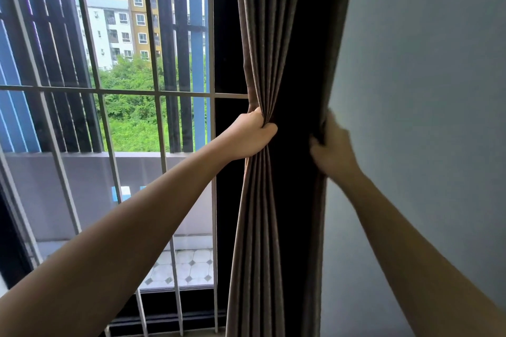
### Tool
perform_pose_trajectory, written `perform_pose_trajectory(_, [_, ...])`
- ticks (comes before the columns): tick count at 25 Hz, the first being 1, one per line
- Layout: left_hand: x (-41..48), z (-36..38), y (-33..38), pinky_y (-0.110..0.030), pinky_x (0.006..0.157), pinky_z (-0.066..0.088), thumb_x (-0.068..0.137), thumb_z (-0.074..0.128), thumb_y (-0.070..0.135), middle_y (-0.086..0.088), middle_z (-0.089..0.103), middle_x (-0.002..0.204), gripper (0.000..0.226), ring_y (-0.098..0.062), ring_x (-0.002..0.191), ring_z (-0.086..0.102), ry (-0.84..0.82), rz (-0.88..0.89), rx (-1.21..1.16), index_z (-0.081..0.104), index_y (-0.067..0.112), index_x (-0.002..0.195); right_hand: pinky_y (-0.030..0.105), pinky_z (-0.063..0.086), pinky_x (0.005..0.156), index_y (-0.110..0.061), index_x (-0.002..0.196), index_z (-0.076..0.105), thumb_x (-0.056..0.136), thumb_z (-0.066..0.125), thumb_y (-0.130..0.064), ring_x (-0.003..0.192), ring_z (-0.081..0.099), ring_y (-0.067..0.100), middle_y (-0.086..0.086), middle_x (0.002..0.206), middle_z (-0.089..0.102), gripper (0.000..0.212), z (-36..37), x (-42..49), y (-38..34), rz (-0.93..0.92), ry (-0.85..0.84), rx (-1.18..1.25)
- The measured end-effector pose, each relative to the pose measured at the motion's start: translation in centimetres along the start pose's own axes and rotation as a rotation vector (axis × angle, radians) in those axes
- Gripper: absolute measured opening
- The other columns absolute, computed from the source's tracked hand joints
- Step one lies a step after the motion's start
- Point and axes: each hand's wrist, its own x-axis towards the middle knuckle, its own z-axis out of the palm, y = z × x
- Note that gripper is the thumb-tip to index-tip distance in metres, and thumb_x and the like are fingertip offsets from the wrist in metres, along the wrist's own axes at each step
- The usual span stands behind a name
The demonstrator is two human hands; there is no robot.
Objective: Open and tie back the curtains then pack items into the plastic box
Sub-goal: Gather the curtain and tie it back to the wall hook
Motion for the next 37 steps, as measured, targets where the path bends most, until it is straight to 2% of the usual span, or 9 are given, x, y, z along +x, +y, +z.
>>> perform_pose_trajectory(3, [-0.1,-0.1,0.0,-0.019,0.063,0.047,0.094,0.041,0.023,-0.005,0.058,0.098,0.029,-0.012,0.083,0.059,0.011,0.003,-0.01,0.047,0.007,0.117,0.013,0.041,0.081,-0.004,0.132,0.044,0.086,0.048,0.007,0.096,0.064,0.035,0.019,0.11,0.067,0.048,3.8,-3.7,1.4,-0.078,-0.272,-0.04])
perform_pose_trajectory(6, [-0.3,-0.2,0.0,-0.02,0.06,0.044,0.094,0.041,0.022,-0.003,0.058,0.093,0.027,-0.012,0.079,0.058,0.01,0.0,-0.008,0.046,0.008,0.116,0.038,0.055,0.079,-0.001,0.118,0.049,0.086,0.048,0.006,0.079,0.065,0.03,0.018,0.095,0.067,0.034,6.3,-6.2,2.7,-0.13,-0.4,-0.128])
perform_pose_trajectory(16, [0.0,0.1,0.2,-0.028,0.075,0.05,0.094,0.04,0.022,-0.009,0.058,0.106,0.031,-0.019,0.091,0.059,-0.002,-0.002,0.018,0.047,0.005,0.12,0.024,0.043,0.064,0.001,0.121,0.048,0.092,0.044,-0.002,0.063,0.051,0.016,0.015,0.088,0.062,0.029,6.8,-6.5,2.4,-0.17,-0.465,-0.171])
perform_pose_trajectory(19, [-0.1,0.0,0.3,-0.021,0.063,0.044,0.094,0.04,0.021,-0.003,0.056,0.098,0.029,-0.011,0.082,0.056,-0.001,-0.016,0.008,0.047,0.006,0.118,0.031,0.049,0.077,0.0,0.13,0.04,0.09,0.043,0.0,0.077,0.059,0.023,0.016,0.097,0.061,0.04,7.1,-6.8,2.7,-0.16,-0.507,-0.212])
perform_pose_trajectory(23, [0.0,0.1,0.3,-0.025,0.074,0.048,0.092,0.043,0.03,-0.005,0.058,0.107,0.038,-0.018,0.093,0.059,-0.036,-0.033,-0.006,0.046,0.01,0.124,0.032,0.048,0.094,-0.007,0.148,0.015,0.09,0.045,-0.006,0.102,0.058,0.023,0.015,0.126,0.052,0.065,7.4,-7.5,1.7,-0.117,-0.603,-0.137])
perform_pose_trajectory(27, [0.0,0.6,0.5,-0.032,0.074,0.055,0.075,0.061,0.05,-0.003,0.061,0.1,0.052,-0.018,0.085,0.063,0.049,-0.042,0.071,0.053,0.014,0.111,0.016,0.023,0.107,-0.035,0.145,0.009,0.092,0.04,-0.019,0.129,0.032,-0.004,-0.021,0.143,0.028,0.063,7.3,-8.3,1.9,0.02,-0.753,0.284])
perform_pose_trajectory(30, [-0.1,0.8,0.7,-0.027,0.052,0.045,0.081,0.059,0.024,-0.006,0.051,0.083,0.02,-0.016,0.064,0.051,0.127,-0.079,0.123,0.046,0.011,0.073,0.019,0.008,0.116,-0.034,0.145,0.004,0.097,0.016,-0.052,0.14,0.009,-0.006,-0.023,0.15,0.009,0.053,8.0,-8.6,2.4,0.168,-0.583,0.56])
perform_pose_trajectory(34, [-0.7,1.3,1.1,-0.022,0.044,0.028,0.077,0.051,0.008,-0.003,0.043,0.063,0.028,-0.017,0.05,0.039,0.221,-0.075,-0.004,0.035,0.011,0.054,0.025,0.002,0.118,-0.024,0.15,-0.004,0.062,0.016,-0.094,0.141,-0.002,-0.003,-0.016,0.155,-0.001,0.114,9.1,-4.9,2.3,0.231,-0.392,0.641])
perform_pose_trajectory(37, [-1.1,1.3,0.8,-0.023,0.05,0.041,0.077,0.049,0.002,-0.004,0.054,0.065,0.017,-0.021,0.059,0.053,0.263,-0.075,-0.217,0.052,0.008,0.061,0.019,0.032,0.109,-0.021,0.15,0.016,0.088,0.011,-0.07,0.139,0.031,0.012,-0.003,0.151,0.031,0.08,8.2,-1.1,1.1,0.299,-0.293,0.835])
